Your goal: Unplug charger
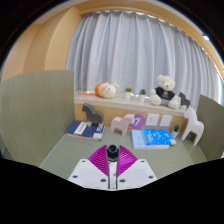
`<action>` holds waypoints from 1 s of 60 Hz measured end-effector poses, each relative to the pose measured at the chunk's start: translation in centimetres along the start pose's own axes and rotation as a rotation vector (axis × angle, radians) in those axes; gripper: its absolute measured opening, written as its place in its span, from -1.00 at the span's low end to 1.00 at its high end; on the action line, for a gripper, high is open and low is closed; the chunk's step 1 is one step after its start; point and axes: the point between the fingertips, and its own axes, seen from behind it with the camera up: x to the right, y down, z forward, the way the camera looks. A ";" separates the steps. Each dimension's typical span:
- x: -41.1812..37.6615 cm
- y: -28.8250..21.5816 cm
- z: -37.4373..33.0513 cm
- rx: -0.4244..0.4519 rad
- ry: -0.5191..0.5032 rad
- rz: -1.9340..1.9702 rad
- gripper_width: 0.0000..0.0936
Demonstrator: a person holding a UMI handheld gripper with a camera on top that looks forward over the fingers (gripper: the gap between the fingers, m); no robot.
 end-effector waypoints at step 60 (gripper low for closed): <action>20.6 15.0 4.6 -0.341 0.024 0.061 0.55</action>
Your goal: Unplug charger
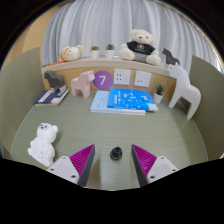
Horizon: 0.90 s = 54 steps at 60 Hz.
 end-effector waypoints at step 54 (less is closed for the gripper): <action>0.3 7.8 -29.3 0.156 0.064 0.096 0.81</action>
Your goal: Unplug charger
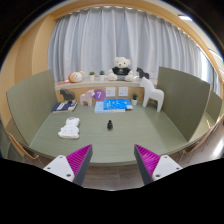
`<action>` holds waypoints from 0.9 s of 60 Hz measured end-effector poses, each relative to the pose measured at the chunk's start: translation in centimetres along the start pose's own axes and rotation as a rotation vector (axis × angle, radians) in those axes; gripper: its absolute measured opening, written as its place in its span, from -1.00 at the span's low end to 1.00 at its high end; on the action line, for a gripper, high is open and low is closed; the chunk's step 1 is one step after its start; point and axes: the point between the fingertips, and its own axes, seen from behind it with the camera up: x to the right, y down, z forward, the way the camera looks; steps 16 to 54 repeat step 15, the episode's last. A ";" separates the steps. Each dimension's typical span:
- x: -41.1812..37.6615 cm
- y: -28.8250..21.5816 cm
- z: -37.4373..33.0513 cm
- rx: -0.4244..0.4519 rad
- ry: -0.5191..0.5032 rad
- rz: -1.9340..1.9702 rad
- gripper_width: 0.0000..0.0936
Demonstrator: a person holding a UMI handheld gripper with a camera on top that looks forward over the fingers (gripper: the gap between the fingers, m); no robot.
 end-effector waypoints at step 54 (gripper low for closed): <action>1.1 -0.7 -2.0 0.029 -0.003 0.006 0.82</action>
